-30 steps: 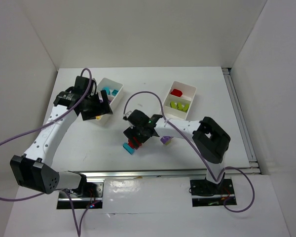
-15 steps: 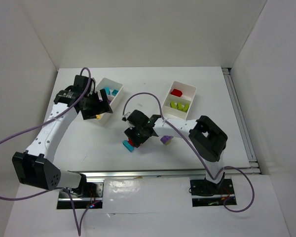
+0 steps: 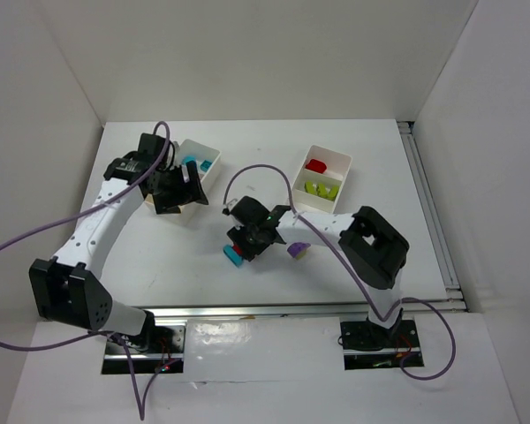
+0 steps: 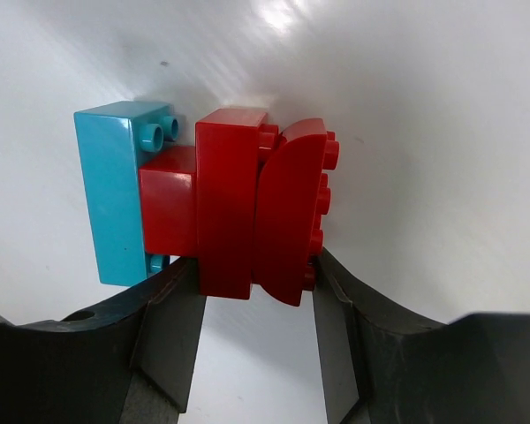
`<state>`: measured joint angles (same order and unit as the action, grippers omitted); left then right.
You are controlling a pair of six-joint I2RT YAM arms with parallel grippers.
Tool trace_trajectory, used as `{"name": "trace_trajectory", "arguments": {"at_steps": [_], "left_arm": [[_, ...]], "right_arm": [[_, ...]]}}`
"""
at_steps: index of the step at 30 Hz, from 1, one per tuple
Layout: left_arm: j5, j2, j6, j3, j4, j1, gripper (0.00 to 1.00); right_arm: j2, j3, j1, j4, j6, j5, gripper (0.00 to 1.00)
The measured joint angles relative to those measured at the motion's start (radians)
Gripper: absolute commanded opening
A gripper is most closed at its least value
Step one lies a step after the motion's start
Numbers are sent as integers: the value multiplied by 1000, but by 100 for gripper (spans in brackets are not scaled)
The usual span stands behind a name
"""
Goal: Sort the legos into containers by color
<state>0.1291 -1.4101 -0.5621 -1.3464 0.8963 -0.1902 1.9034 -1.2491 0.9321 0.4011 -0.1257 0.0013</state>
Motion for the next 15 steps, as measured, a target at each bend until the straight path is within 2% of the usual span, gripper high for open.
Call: {"name": "trace_trajectory", "arguments": {"at_steps": [4,10,15], "left_arm": [[71,-28,17,0,-13,0,94],[276,-57,39,12,-96,5,94],[470,-56,35,94,-221,8,94]], "right_arm": [[-79,36,-38,9,-11,34,47],[-237,53,-90,8,-33,92,45],[-330,53,-129,-6,-60,105,45]]}}
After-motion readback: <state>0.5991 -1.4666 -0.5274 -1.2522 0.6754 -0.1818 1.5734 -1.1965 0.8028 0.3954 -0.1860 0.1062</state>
